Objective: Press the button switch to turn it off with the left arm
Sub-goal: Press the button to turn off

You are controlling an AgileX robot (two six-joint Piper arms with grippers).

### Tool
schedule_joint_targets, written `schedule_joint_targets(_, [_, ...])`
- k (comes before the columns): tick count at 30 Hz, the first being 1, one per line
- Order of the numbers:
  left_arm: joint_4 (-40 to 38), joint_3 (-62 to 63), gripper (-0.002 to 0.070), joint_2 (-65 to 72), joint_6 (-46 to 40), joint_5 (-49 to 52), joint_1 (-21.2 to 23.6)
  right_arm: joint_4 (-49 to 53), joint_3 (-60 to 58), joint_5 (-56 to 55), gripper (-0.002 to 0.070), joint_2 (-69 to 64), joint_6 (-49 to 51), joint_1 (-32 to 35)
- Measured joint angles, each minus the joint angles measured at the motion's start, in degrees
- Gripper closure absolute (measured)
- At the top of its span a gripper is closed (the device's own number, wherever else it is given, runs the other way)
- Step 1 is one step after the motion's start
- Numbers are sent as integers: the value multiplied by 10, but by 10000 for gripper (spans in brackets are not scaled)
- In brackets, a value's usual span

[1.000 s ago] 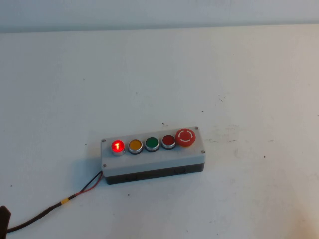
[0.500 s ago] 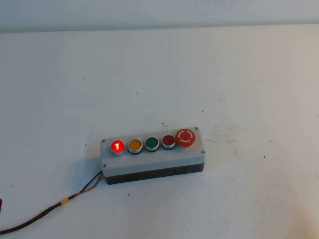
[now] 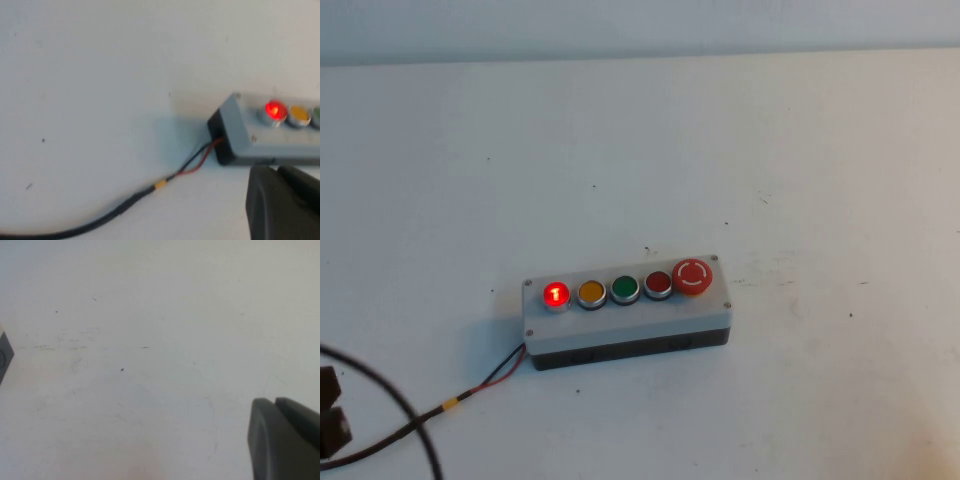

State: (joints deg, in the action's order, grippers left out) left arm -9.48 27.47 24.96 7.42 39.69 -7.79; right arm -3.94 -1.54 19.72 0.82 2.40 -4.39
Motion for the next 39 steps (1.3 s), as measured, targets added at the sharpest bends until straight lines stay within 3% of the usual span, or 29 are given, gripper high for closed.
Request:
schedule_joint_targets(4, [1,134,678,155,-87,138,0,0,0,0,692,0,0,0])
schedule_joint_targets(9, [-29,243,678,328,-178,202,-12,0,0,0,692,0,0,0])
schedule_joint_targets(17, [0,371,678,541,-192,216,-147,0,0,0,692,0,0,0])
schedule_joint_targets(21, [7,439,678,624,-196,251,-180,0,0,0,692,0,0,0])
schedule_joint_targets(39, [29,602,678,801,-201,297,-182,0,0,0,692,0,0,0])
